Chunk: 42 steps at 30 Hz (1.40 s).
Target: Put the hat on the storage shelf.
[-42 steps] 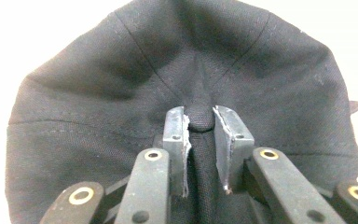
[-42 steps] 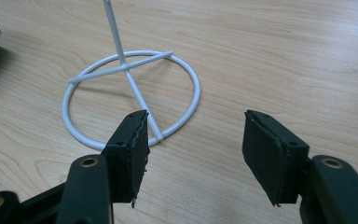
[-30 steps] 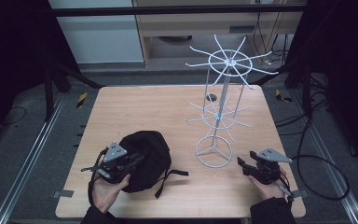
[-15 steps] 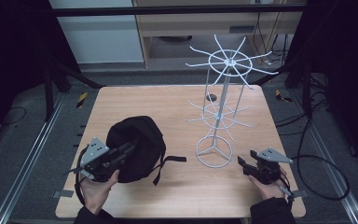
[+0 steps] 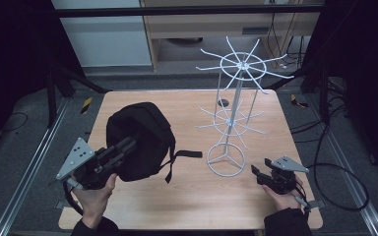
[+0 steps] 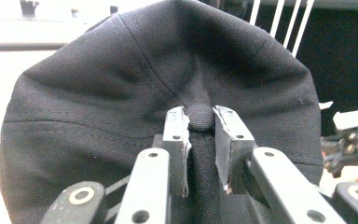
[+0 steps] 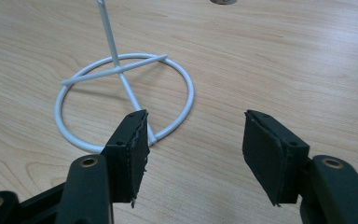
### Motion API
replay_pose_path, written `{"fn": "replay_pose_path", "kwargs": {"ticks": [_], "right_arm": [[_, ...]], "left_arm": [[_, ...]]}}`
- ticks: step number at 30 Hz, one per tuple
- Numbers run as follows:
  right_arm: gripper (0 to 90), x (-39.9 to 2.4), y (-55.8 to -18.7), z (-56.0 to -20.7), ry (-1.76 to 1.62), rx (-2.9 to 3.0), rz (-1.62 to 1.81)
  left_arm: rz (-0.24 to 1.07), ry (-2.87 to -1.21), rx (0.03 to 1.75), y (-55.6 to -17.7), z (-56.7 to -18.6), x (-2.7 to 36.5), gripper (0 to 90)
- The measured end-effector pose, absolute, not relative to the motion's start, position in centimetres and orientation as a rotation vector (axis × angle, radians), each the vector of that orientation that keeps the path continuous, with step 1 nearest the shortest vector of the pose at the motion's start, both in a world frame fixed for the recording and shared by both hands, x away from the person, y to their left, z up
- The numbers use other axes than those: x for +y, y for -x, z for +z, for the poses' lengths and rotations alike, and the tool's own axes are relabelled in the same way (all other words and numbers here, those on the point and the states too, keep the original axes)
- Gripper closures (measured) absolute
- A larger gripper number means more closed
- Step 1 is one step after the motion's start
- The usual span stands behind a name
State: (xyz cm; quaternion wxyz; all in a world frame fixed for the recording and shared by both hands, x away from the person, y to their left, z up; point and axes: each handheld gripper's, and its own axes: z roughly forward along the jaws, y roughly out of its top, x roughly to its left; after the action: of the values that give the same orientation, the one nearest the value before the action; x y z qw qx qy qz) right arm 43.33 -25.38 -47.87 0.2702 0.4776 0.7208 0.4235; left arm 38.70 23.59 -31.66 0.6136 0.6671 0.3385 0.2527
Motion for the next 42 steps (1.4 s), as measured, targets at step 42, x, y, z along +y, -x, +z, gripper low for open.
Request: {"fn": "replay_pose_path", "kwargs": {"ticks": [42], "right_arm": [[40.8, -25.4, -43.4, -48.0, -1.294, 1.948, 1.148]], "left_arm": [[0.471, -1.458, 0.554, -45.3, -23.6, 14.9, 74.7]]}}
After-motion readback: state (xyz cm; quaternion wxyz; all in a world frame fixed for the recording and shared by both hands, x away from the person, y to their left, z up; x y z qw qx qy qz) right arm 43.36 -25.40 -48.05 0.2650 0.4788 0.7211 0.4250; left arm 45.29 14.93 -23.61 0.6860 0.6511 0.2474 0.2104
